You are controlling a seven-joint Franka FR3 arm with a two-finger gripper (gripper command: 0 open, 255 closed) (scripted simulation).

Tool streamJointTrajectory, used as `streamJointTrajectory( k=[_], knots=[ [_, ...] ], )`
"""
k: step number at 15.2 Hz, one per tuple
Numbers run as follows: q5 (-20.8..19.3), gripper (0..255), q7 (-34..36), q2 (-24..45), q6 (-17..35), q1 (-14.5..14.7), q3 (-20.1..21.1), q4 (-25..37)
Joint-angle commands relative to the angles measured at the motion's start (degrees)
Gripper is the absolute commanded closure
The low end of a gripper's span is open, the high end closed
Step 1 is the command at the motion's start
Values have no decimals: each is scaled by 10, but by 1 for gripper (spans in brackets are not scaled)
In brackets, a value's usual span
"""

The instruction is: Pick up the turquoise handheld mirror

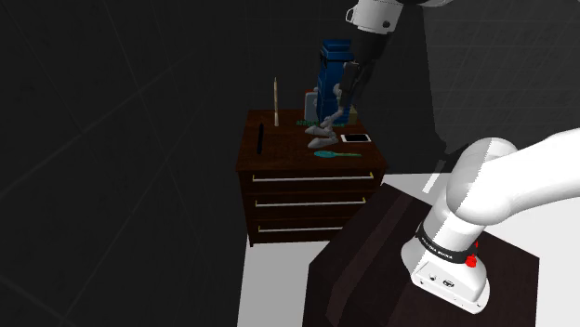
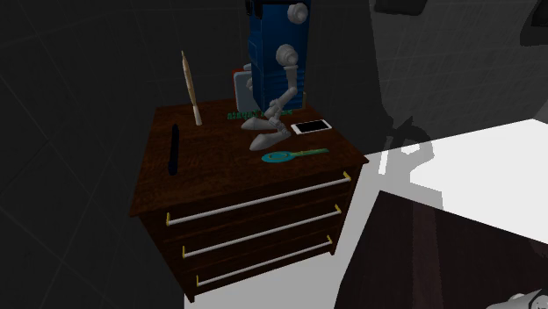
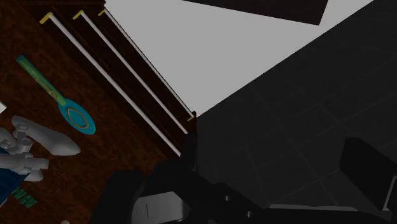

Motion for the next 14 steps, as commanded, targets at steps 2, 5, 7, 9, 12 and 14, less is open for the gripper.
streamJointTrajectory(
  k=[2, 5, 7, 9, 12, 14],
  knots=[
    [-5, 0, -12, 8, 14, -3, -9, -9],
    [-19, 0, -46, 36, 59, -11, -34, -31],
    [-28, 0, -69, 59, 89, -17, -52, -42],
    [-36, 0, -92, 86, 120, -22, -69, -49],
    [-45, 0, -126, 132, 166, -28, -96, -55],
    [-48, 0, -150, 167, 197, -31, -113, -54]
  ],
)
